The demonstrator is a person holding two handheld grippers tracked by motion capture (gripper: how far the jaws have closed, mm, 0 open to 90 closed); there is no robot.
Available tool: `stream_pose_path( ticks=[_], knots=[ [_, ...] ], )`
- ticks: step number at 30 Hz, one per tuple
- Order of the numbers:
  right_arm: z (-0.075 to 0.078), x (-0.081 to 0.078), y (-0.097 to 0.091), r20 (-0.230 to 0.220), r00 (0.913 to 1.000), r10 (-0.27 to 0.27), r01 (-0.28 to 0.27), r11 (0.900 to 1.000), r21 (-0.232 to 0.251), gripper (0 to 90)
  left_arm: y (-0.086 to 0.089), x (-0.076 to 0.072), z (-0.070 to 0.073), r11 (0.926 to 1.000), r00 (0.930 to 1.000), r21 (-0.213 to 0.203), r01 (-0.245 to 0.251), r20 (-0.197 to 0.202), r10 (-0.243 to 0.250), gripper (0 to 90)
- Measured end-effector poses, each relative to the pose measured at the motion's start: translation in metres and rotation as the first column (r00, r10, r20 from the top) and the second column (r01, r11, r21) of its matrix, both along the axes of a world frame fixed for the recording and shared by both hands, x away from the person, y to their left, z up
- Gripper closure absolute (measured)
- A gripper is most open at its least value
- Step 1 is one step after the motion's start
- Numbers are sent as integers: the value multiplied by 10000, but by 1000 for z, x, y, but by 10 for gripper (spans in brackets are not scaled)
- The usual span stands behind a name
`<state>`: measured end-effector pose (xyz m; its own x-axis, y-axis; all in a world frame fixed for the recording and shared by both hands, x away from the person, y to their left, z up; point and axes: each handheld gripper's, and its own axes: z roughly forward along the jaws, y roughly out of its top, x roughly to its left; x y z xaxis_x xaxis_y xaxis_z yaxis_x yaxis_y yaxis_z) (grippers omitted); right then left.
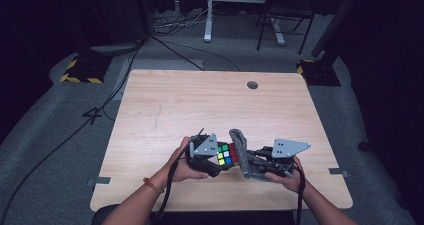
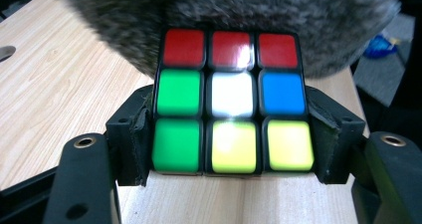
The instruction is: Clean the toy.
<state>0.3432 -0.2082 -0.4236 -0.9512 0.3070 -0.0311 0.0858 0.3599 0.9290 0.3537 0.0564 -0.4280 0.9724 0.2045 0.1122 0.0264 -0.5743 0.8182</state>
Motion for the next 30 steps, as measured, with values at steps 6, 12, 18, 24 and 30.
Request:
stream_pose_path(
  ticks=[6,12,18,24,30],
  knots=[
    [1,-1,1,59,9999,-93,93,10000,-21,775,-7,1,-3,9993,9999,367,41,94,-45,328],
    [-1,5,1,-73,9991,-422,418,9979,-490,775,-1,2,4,9998,9996,130,-131,262,127,332],
    [-15,13,2,-594,9963,-625,548,9908,-1237,774,15,3,16,9975,9989,-619,-347,304,366,332],
    [-8,3,6,-163,9994,-304,292,9969,-730,776,11,1,14,9991,9989,-319,-268,368,280,330],
    [-3,-1,6,90,9997,-209,213,9985,-508,776,3,-1,9,9995,9984,229,-234,512,222,327]
  ],
)
